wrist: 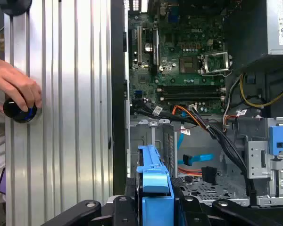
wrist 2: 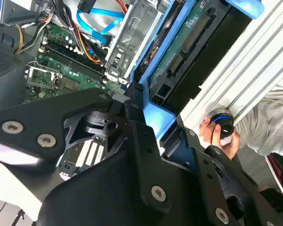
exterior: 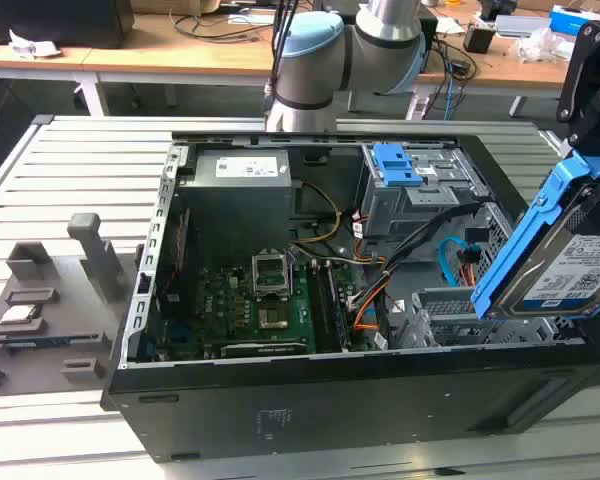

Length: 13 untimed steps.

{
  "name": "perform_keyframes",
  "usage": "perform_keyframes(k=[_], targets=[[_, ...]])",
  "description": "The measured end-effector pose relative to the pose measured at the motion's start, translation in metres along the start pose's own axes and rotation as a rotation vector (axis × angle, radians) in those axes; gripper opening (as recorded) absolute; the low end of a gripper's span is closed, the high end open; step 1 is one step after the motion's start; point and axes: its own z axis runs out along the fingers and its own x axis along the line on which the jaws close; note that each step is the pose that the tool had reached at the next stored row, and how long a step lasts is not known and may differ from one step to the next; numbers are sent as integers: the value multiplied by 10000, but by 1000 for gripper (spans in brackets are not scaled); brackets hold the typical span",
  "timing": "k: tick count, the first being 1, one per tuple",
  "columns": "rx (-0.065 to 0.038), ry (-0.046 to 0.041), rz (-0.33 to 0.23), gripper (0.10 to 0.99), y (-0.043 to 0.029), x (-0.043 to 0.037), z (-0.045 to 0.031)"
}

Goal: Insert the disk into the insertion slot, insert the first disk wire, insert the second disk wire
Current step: 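Insert the disk into the insertion slot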

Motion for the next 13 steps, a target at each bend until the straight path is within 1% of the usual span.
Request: perform_keyframes(k=[2, 5, 9, 13], targets=[[0, -1, 0, 369, 26, 0, 2], [0, -1, 0, 369, 92, 1, 4], [-1, 0, 0, 369, 147, 1, 5], [0, 0, 1, 369, 253, 3, 10]])
